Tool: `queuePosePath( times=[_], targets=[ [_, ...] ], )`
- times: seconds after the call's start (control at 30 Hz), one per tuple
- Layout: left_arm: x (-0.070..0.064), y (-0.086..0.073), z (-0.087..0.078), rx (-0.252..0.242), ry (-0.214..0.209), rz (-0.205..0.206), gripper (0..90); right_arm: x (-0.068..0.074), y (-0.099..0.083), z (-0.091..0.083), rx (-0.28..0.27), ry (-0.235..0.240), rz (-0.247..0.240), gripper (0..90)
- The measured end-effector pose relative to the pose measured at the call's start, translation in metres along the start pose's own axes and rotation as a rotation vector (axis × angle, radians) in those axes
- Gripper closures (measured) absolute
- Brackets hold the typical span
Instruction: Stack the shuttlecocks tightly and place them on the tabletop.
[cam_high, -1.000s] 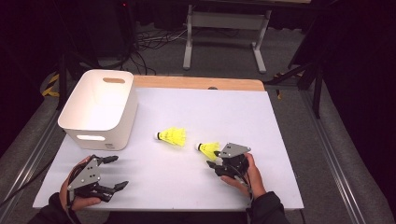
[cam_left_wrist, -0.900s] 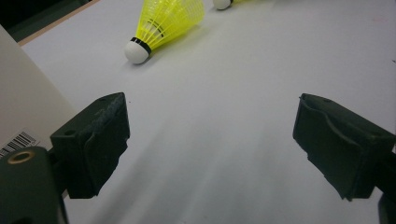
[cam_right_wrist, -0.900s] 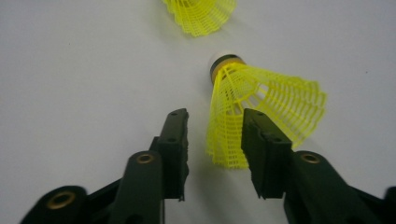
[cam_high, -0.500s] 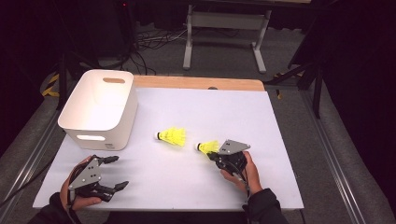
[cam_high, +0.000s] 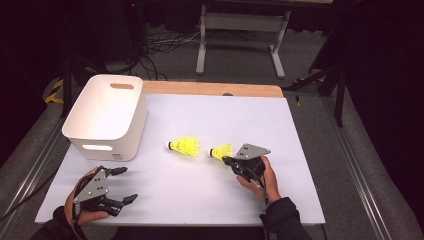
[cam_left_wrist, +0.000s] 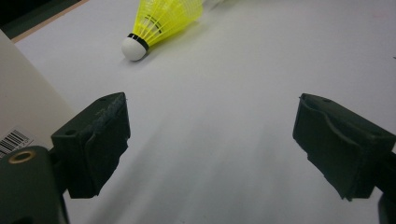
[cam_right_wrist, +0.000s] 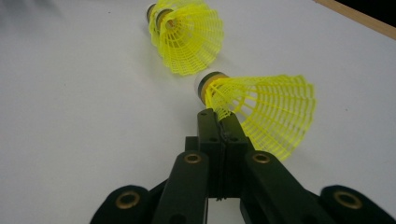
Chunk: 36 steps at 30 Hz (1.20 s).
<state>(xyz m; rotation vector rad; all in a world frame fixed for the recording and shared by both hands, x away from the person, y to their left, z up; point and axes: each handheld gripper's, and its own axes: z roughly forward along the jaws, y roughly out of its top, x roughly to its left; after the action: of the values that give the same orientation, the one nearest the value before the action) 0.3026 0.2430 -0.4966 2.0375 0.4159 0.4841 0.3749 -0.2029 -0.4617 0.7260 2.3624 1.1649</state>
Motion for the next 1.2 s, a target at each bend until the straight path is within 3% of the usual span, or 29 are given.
queuePosePath(
  times=[0.37,1.2],
  targets=[
    [0.0,0.0,-0.001,-0.001,-0.006,0.001,11.7,-0.008,0.016,0.019,-0.023,0.033,0.012,90.0],
    [0.0,0.0,0.0,0.002,-0.019,0.009,11.8,0.003,0.038,0.068,-0.003,0.117,0.029,90.0]
  ],
)
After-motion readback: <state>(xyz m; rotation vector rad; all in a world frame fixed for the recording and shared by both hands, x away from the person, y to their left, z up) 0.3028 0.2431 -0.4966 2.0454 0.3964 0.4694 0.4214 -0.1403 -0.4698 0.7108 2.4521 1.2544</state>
